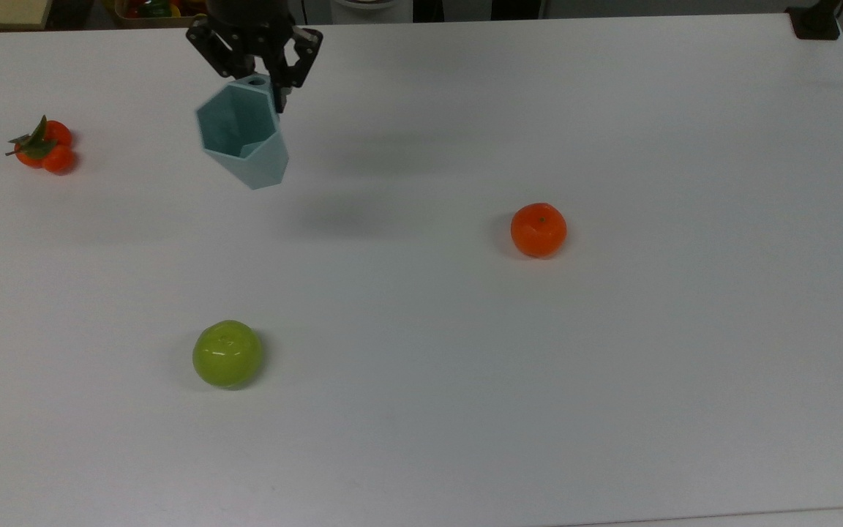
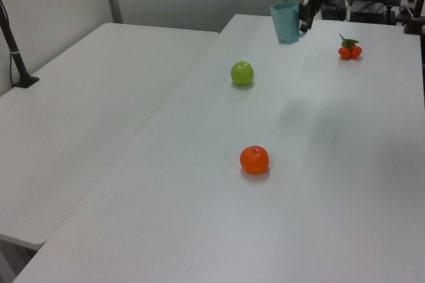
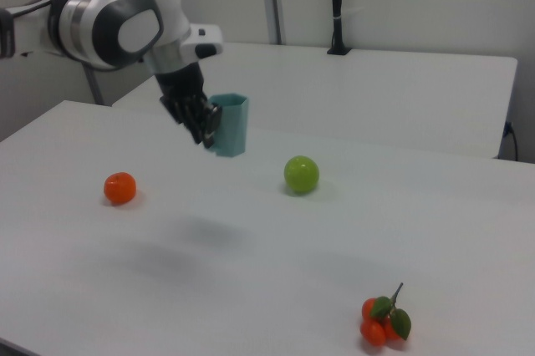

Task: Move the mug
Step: 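Lift the mug and carry it away from the tangerines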

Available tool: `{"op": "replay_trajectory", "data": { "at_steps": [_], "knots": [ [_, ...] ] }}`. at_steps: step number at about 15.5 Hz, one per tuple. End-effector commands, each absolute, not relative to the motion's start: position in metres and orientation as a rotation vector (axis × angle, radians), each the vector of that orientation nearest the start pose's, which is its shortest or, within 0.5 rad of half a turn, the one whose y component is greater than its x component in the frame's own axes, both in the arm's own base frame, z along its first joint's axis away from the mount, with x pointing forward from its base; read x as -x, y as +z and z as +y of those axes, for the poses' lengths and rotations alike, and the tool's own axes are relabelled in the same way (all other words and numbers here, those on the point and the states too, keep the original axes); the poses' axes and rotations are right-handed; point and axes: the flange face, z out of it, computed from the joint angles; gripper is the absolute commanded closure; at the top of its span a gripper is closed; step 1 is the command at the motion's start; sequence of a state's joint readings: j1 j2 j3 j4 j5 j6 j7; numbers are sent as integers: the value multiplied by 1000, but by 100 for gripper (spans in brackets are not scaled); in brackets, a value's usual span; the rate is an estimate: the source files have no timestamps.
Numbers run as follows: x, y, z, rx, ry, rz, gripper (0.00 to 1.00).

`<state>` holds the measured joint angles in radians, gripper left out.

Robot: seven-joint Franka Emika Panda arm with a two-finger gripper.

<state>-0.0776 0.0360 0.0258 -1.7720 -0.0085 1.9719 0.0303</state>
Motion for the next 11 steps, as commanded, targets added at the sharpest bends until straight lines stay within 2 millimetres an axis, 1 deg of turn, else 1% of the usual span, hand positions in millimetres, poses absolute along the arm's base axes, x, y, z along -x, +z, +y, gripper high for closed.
{"op": "replay_trajectory", "data": {
  "at_steps": [1,5,7,11],
  "knots": [
    [-545,523,-21,3146,-159,-116,91],
    [-518,496,-16,3140,-79,-256,90],
    [-507,481,-15,3135,-35,-295,90],
    [-492,448,-11,3125,-16,-376,90]
  ]
}}
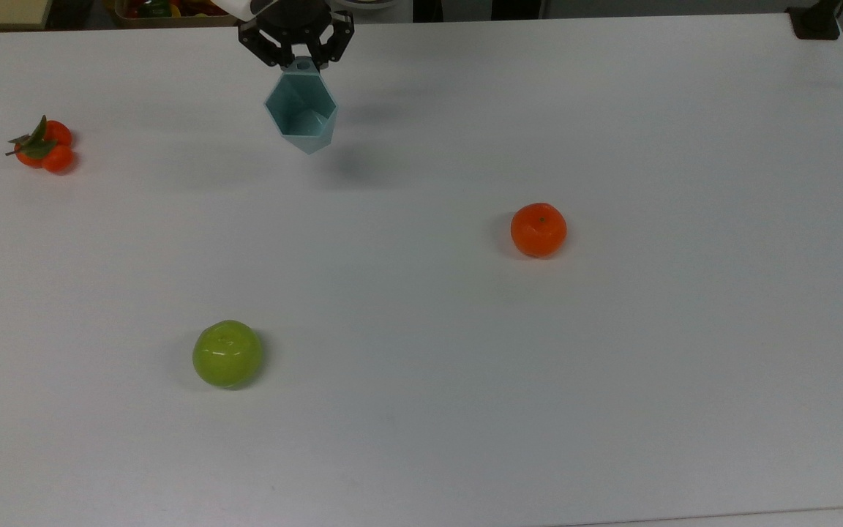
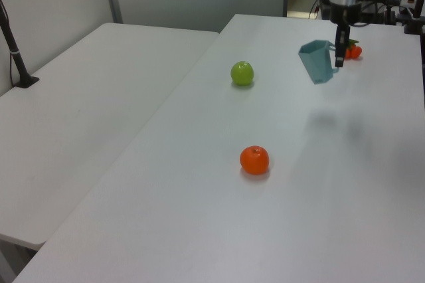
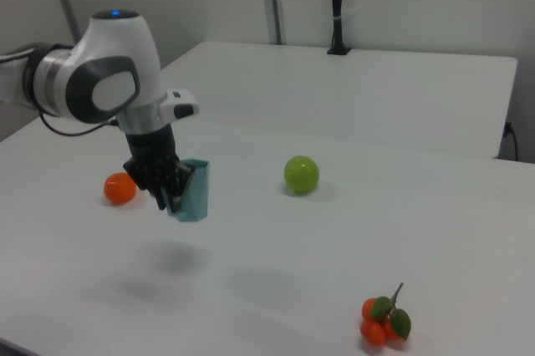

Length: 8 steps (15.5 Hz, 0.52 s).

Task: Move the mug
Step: 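Lower the mug upright onto the table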

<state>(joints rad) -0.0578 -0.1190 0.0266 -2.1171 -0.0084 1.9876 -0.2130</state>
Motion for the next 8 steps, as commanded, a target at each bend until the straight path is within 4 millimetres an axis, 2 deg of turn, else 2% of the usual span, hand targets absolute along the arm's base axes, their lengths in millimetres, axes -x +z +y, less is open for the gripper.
{"op": "replay_trajectory", "data": {
  "at_steps": [1,8],
  "knots": [
    [-489,440,-11,3123,-13,-393,90],
    [-470,394,-11,3124,-68,-416,90]
  ]
}}
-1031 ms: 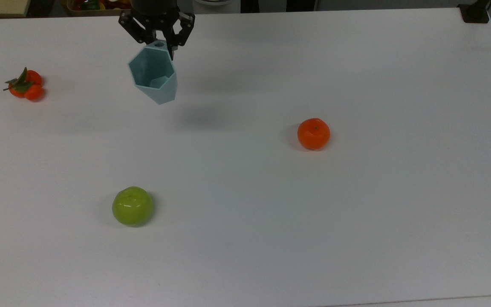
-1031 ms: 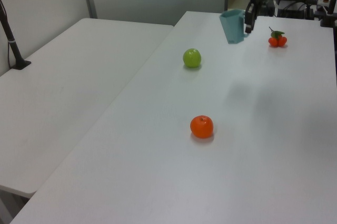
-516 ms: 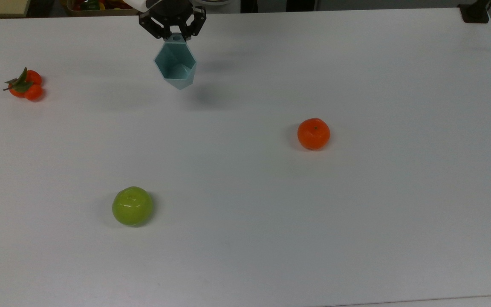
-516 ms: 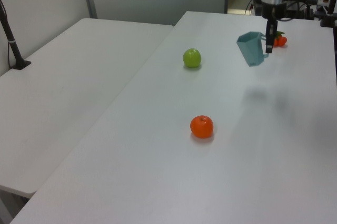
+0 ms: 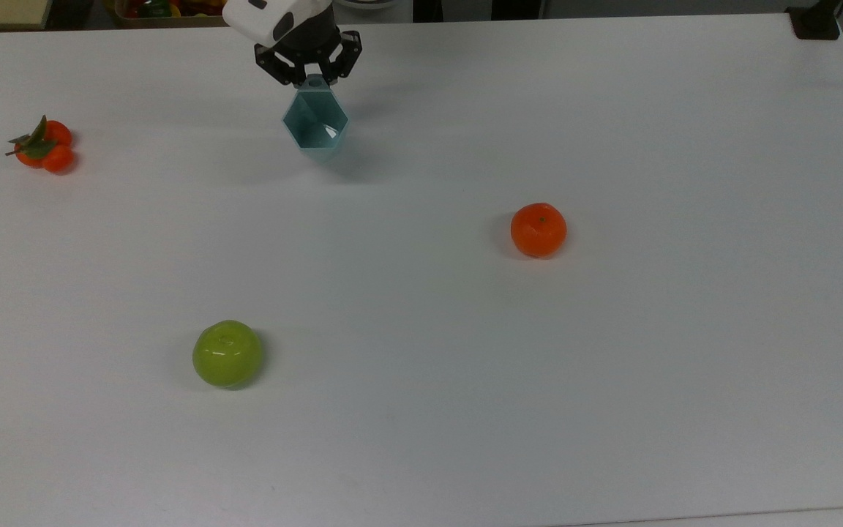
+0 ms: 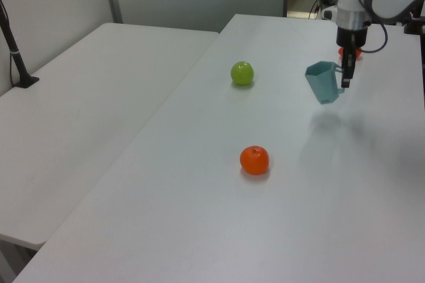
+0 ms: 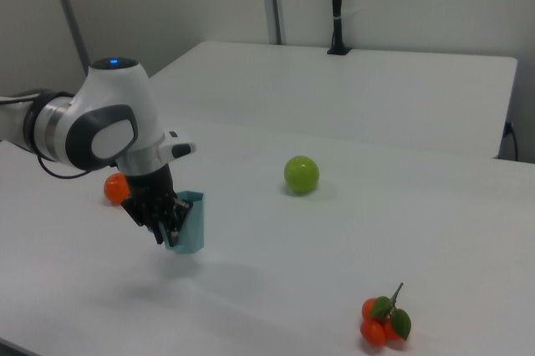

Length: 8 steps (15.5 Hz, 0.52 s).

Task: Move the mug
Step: 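Lower the mug upright onto the table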

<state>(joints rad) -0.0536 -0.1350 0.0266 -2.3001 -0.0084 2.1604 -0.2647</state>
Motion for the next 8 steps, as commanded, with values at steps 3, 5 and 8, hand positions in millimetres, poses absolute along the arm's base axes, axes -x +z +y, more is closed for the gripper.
{"op": "replay_trajectory", "data": {
  "at_steps": [3,5,8],
  "knots": [
    [-463,379,-11,3124,-92,-415,90],
    [-460,372,-10,3115,-122,-394,90],
    [-454,357,-10,3113,-175,-382,90]
  ]
}}
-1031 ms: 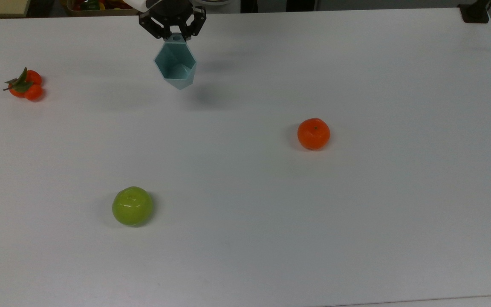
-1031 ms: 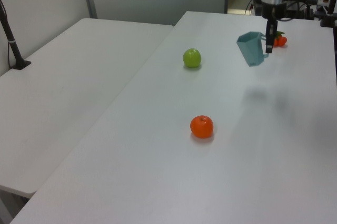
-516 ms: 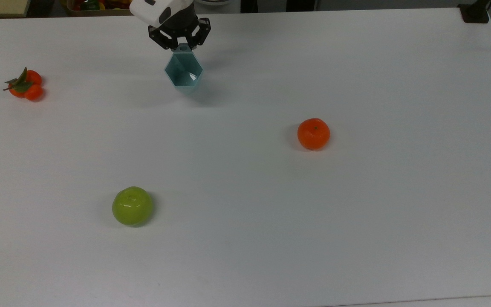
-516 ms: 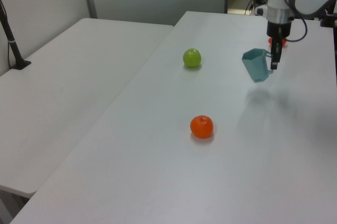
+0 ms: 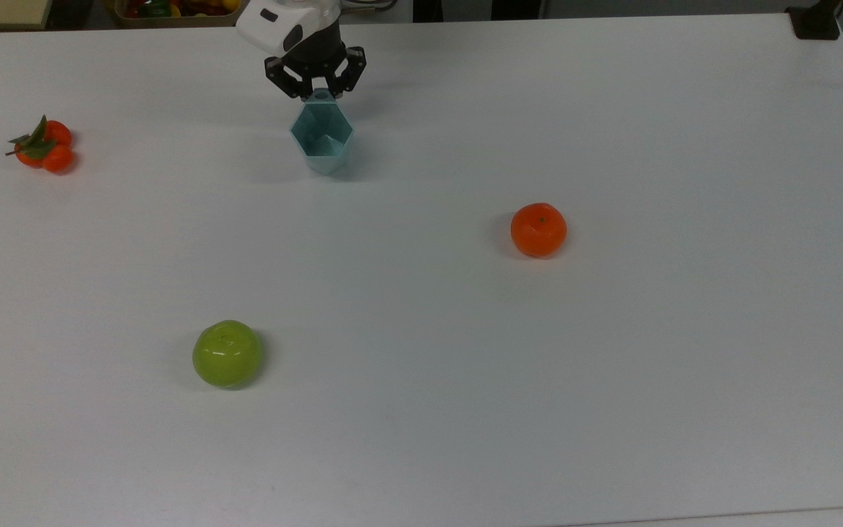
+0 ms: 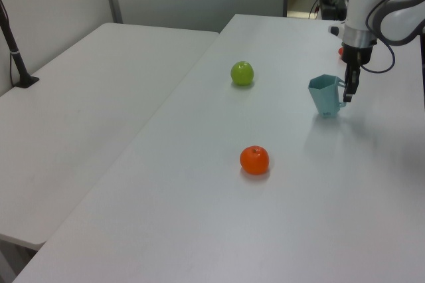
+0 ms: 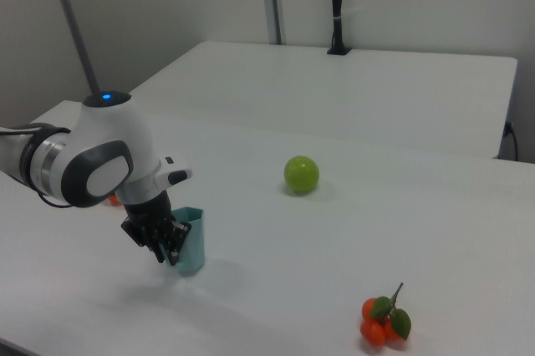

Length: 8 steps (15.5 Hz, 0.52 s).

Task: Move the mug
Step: 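Lower the mug upright onto the table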

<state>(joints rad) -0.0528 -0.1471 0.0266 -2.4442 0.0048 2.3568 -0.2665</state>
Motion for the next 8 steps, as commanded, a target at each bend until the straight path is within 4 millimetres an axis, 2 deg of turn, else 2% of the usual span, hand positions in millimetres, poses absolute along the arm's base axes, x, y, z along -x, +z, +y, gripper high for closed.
{"op": "replay_trajectory", "data": {
  "at_steps": [1,3,5,6,8],
  "knots": [
    [-453,355,-10,3114,-178,-380,90],
    [-453,353,-10,3113,-169,-371,88],
    [-453,351,-7,3102,-159,-357,81],
    [-453,350,-4,3097,-152,-350,70],
    [-454,350,-3,3097,-150,-348,59]
  ]
}}
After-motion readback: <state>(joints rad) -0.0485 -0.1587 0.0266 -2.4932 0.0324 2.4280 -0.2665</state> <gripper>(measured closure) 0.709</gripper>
